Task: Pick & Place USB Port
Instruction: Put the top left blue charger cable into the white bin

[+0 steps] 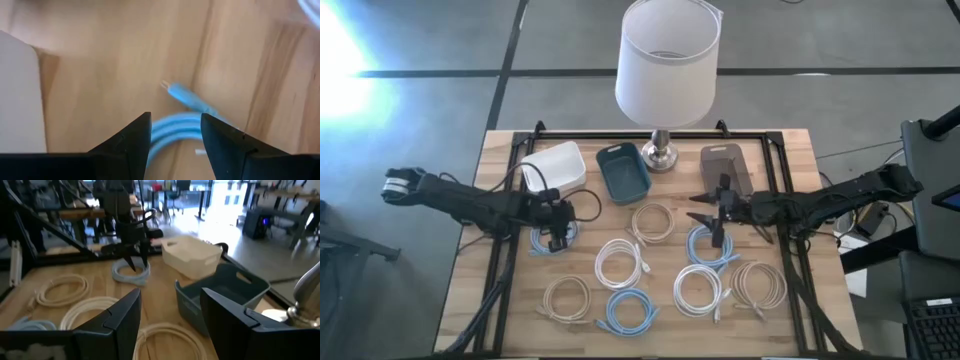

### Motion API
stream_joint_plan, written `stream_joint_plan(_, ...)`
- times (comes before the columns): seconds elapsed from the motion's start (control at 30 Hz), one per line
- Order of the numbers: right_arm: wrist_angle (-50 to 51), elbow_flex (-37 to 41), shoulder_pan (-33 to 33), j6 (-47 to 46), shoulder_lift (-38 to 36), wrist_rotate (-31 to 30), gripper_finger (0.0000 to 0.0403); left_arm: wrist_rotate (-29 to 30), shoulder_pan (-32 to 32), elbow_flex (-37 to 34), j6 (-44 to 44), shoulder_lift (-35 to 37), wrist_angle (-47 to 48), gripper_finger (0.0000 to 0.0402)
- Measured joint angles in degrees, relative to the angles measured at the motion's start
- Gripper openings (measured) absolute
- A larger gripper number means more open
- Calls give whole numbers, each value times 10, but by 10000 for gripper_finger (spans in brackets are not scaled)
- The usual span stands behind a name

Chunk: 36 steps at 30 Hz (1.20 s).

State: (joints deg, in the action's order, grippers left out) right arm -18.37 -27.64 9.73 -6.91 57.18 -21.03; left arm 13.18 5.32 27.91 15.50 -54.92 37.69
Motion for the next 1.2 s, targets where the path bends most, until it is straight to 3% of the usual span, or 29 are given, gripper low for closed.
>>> stream_joint_plan(0.33,23,-45,-30,-3,89,0,201,0,0,14,7,-62,19,177)
stream_joint_plan(0.5,24,-47,-40,-8,113,1,201,59,-1,24,34,-73,48,177)
stream_joint_plan(0.67,23,-47,-43,-6,124,4,201,27,-3,23,24,-97,34,177)
stream_joint_plan(1.03,11,-47,-43,-6,124,5,201,16,-12,20,-4,-202,1,175)
stream_joint_plan(1.2,10,-47,-43,-2,124,5,201,8,-12,20,-23,-226,-43,127)
